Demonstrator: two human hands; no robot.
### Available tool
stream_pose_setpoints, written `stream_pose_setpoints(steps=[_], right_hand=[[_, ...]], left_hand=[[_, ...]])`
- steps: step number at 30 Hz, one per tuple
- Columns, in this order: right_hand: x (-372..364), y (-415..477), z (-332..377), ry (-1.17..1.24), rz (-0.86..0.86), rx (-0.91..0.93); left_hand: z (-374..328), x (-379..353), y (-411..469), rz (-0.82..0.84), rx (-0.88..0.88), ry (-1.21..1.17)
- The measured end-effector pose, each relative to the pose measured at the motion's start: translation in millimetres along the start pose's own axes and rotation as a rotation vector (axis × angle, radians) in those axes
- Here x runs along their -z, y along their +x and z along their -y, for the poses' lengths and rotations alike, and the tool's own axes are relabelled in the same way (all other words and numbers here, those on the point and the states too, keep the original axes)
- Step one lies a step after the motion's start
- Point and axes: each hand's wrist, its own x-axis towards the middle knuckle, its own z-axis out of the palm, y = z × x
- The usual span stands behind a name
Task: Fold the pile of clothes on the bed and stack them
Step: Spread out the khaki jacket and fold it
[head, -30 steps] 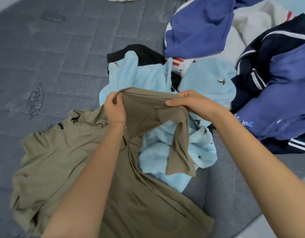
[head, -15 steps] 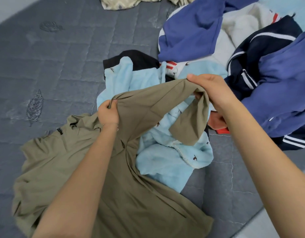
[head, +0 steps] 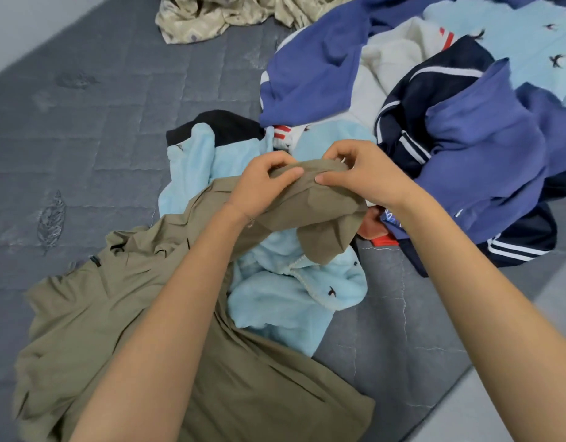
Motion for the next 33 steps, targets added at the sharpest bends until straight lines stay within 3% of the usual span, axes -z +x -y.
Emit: stream_pose_setpoints(steps=[8,14,19,22,33], right_hand=[[21,-28,-9,0.281,-0.051,-0.049],[34,-45,-16,-0.071,-0.267,0.147],[41,-51,-31,-0.148,-0.199,-0.086],[47,-59,-40,0.111,-0.153,-0.18],[44,-80,-71,0.172,-0.085,-0.123]], left_hand=[[-32,-13,4,-0.033,-0.083,-0.015],[-32,-17,1,0.083,-0.056,0.042],[-26,-21,2,-0.04,-0.048,0.007],[-28,-22,4,-0.047,-0.057,0.02],[-38,-64,-3,0.367,0.032,0.161]])
